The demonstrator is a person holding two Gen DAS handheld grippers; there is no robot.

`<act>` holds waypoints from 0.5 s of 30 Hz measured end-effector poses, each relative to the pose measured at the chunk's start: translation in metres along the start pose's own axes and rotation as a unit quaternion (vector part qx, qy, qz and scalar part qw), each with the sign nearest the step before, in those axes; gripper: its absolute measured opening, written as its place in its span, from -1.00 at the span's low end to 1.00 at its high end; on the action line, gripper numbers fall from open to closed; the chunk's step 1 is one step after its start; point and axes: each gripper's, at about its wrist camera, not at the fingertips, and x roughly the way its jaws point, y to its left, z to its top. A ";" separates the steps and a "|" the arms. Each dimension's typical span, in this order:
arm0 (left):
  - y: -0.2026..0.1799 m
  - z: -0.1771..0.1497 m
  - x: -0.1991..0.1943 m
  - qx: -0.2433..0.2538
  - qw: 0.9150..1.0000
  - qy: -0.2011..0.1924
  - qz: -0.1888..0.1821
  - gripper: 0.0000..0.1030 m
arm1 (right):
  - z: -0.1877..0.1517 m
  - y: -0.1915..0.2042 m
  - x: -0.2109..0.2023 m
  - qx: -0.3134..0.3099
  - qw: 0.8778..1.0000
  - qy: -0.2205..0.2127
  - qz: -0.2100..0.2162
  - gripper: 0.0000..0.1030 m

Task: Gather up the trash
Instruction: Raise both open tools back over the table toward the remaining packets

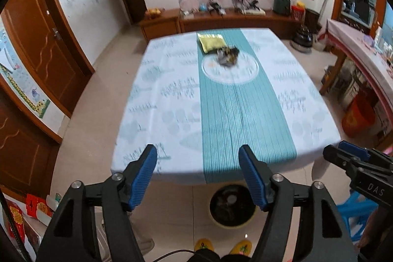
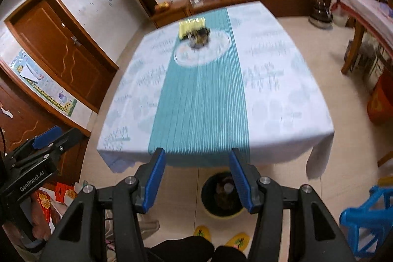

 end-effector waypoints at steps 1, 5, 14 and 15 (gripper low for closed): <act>0.001 0.005 -0.002 -0.002 1.000 -0.005 0.002 0.34 | 0.006 0.001 -0.004 -0.002 1.000 -0.006 0.002 0.04; 0.001 0.024 -0.006 0.000 1.000 -0.018 0.007 0.34 | 0.032 0.003 -0.011 -0.006 1.000 -0.026 0.008 0.04; 0.003 0.067 0.018 0.024 0.999 -0.038 -0.004 0.40 | 0.083 0.024 0.003 -0.022 0.999 -0.046 0.015 0.09; 0.005 0.074 0.025 0.027 0.999 -0.037 -0.008 0.40 | 0.091 0.027 0.010 -0.021 0.999 -0.045 0.014 0.09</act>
